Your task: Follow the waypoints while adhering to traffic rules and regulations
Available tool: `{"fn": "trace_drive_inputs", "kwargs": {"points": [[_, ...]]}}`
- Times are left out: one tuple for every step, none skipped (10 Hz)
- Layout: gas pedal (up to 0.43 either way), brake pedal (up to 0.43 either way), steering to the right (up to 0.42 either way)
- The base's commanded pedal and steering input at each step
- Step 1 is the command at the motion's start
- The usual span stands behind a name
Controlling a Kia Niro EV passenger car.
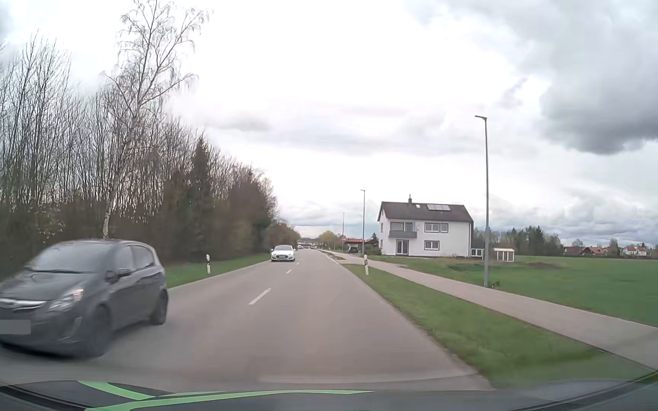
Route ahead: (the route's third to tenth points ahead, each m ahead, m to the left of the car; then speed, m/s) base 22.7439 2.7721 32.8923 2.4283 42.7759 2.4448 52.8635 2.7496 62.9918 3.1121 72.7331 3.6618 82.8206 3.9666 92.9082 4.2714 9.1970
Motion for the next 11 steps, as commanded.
{"fn": "trace_drive_inputs", "kwargs": {"points": [[0.189,0.000,-0.007],[0.189,0.000,-0.007],[0.189,0.000,-0.007],[0.189,0.000,-0.007],[0.189,0.000,-0.007],[0.189,0.000,-0.007],[0.189,0.000,-0.008],[0.197,0.000,-0.008],[0.197,0.000,-0.007],[0.197,0.000,-0.007],[0.197,0.000,-0.007]]}}
